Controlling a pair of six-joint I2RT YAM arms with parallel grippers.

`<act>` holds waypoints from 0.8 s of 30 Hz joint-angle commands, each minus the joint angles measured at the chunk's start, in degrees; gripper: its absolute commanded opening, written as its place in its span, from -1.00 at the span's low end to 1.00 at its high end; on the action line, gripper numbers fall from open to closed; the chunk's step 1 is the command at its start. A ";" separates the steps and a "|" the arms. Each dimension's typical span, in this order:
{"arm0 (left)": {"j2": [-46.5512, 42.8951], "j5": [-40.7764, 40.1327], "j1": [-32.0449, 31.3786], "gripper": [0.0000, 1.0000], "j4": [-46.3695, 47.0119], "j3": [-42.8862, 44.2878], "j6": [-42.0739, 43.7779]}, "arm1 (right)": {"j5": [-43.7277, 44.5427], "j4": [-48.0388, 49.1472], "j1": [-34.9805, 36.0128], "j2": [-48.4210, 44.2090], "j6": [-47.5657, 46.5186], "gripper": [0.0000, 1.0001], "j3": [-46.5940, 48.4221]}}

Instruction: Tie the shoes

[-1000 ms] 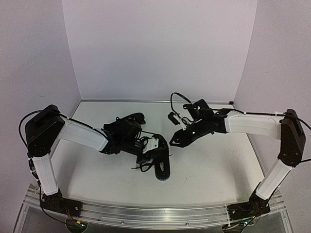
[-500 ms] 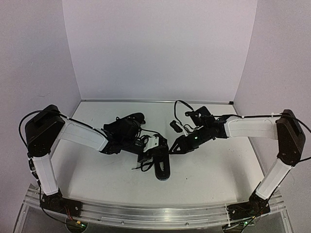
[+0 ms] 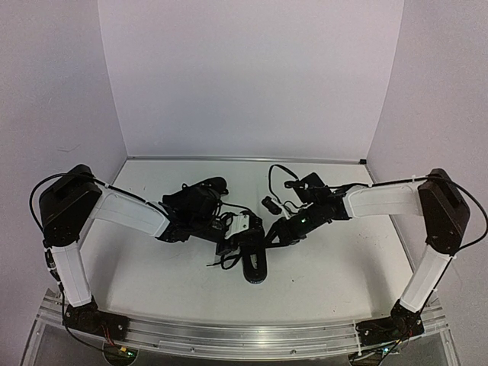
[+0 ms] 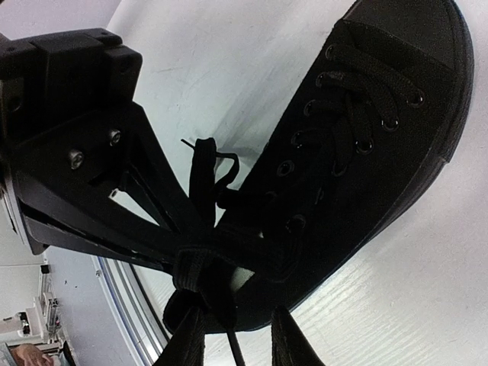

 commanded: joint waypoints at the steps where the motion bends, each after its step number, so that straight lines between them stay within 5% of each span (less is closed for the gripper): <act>1: -0.64 -0.25 -0.04 -1.00 1.20 1.15 -0.42 | -1.37 1.56 -0.29 0.18 -0.48 -0.63 1.68; 9: -0.65 -1.13 -0.07 -0.98 0.20 1.56 0.02 | -1.54 1.75 -0.30 -0.84 -0.77 -1.00 1.51; 15: -5.02 -8.19 0.04 -0.48 -4.67 0.39 0.06 | 1.27 1.65 -0.31 -3.07 0.00 -1.00 0.20; 24: -16.85 -18.84 0.02 -0.13 -26.31 -0.77 -2.96 | 4.50 1.66 -0.30 -4.53 0.81 -1.00 -1.46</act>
